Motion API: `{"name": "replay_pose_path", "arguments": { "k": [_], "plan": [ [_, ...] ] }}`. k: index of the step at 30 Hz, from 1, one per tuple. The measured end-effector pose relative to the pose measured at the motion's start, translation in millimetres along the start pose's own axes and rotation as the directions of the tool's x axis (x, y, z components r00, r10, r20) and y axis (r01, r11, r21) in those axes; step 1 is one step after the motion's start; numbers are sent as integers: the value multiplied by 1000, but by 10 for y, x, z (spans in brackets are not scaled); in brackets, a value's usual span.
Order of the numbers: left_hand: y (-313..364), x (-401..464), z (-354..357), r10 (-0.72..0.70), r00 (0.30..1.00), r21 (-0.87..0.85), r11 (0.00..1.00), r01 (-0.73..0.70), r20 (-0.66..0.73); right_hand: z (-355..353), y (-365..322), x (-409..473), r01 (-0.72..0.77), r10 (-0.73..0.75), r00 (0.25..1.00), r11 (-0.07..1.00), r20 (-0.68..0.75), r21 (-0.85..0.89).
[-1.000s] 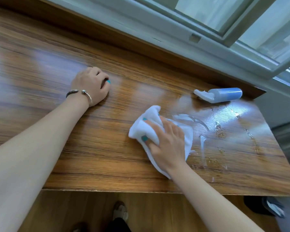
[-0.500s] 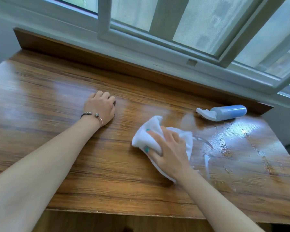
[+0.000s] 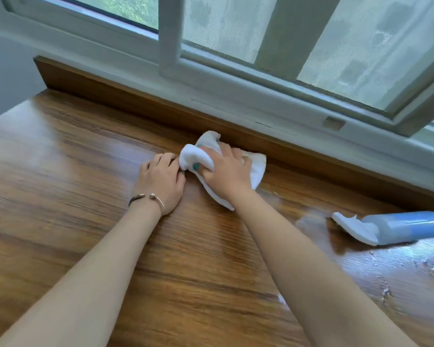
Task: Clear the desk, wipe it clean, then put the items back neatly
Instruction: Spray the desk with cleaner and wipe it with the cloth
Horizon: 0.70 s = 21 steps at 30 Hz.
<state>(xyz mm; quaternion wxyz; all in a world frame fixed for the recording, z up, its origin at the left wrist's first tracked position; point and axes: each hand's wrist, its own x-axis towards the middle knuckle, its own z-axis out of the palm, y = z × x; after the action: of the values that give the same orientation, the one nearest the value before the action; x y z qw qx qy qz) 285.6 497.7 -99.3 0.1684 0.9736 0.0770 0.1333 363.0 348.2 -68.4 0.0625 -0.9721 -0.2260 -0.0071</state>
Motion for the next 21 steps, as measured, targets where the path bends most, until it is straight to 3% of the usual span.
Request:
{"name": "replay_pose_path", "arguments": {
  "k": [7, 11, 15, 18, 21],
  "plan": [
    [28, -38, -43, 0, 1000, -29, 1000, -1, -13, -22, 452, -95, 32, -30, 999, 998, -40, 59],
    [60, -59, -51, -3, 1000, 16, 1000, 3, 8, -137, 1109, -410, -31, 34, 998, 997, -46, 71],
    [37, -43, -52, 4, 1000, 33, 999, -5, 27, -234, 1724, -764, -193, 195, 980, 980, -45, 51],
    [37, -24, -55, 25, 1000, 64, 998, -24, -19, -245, 1799, -859, -270, 272, 957, 962, -101, 30],
    [138, -107, -86, 144, 987, 209, 970, -127, -65, -226, 1701, -831, -280, 278, 954, 960, -113, 3]
  ]
}}
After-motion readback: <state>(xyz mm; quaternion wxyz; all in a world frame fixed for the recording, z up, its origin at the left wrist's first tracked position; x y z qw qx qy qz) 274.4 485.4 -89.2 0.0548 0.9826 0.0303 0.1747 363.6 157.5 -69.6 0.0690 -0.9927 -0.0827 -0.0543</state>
